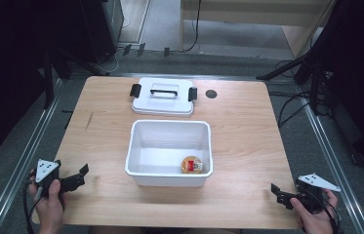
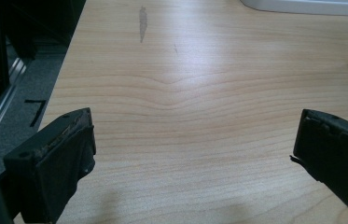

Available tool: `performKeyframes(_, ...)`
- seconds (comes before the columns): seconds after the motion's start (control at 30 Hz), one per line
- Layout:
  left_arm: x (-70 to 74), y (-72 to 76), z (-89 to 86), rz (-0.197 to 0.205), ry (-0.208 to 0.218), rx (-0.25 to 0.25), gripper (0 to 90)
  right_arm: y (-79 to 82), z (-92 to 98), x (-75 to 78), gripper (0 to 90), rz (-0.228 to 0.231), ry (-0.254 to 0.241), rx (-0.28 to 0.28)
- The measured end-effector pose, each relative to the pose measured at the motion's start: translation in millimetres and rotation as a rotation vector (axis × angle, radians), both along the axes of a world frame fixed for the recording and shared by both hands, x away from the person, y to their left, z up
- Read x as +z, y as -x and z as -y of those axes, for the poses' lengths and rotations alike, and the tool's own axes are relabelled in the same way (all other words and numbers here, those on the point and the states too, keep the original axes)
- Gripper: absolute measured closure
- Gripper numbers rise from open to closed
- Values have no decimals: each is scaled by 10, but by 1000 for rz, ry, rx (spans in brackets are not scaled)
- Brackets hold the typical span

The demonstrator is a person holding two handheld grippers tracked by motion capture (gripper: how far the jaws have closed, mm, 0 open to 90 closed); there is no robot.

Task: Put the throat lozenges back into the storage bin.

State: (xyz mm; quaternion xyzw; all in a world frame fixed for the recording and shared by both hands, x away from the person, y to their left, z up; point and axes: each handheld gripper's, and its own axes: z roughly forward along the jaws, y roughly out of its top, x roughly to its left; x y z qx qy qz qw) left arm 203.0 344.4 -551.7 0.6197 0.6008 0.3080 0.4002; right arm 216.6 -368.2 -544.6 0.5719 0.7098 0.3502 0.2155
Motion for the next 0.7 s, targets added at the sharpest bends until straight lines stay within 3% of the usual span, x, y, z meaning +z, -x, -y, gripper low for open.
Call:
performKeyframes(0.13,0,0,-1,-1,1,-1,0,58,58,-39,27,15,-26,-34)
performKeyframes(0.5,1,-3,-7,-5,-1,-4,0,182,191,-70,28,130,-162,-91)
performKeyframes(0.6,1,-3,-8,-5,0,-4,0,204,237,-93,43,145,-216,-121)
performKeyframes(0.7,-1,-2,-12,-2,5,-3,0,217,247,-99,44,147,-232,-137)
